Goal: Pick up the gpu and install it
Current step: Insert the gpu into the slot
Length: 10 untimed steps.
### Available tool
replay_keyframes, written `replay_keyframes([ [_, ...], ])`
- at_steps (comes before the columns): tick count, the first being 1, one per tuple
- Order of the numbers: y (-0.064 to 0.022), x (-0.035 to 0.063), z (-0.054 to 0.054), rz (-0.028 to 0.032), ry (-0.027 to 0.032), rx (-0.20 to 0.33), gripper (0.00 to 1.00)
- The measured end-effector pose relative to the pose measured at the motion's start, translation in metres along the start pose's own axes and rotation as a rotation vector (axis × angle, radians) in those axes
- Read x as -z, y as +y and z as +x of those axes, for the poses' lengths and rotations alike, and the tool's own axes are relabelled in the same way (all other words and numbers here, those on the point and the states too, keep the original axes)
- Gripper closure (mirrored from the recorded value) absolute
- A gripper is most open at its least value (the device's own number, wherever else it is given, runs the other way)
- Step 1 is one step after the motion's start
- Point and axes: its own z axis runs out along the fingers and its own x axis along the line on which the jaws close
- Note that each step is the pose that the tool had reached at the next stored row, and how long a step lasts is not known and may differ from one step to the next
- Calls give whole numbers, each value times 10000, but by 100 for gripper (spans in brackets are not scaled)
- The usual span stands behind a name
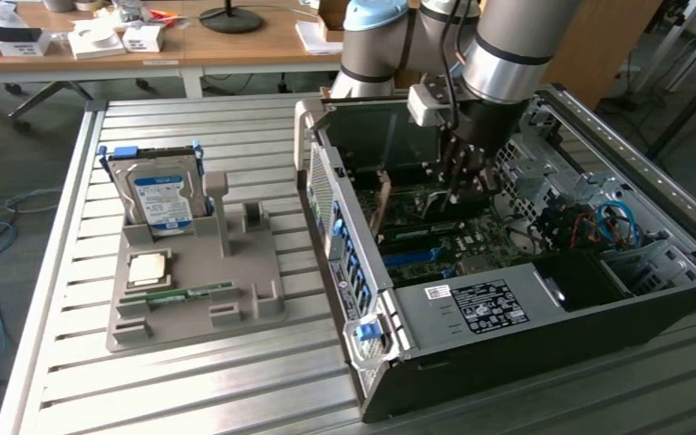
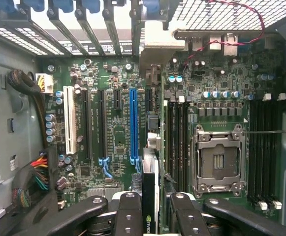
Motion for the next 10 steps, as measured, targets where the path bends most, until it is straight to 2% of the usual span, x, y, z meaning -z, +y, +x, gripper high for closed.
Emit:
replay_keyframes([
  [10,33,-17,2,0,0,0,73],
])
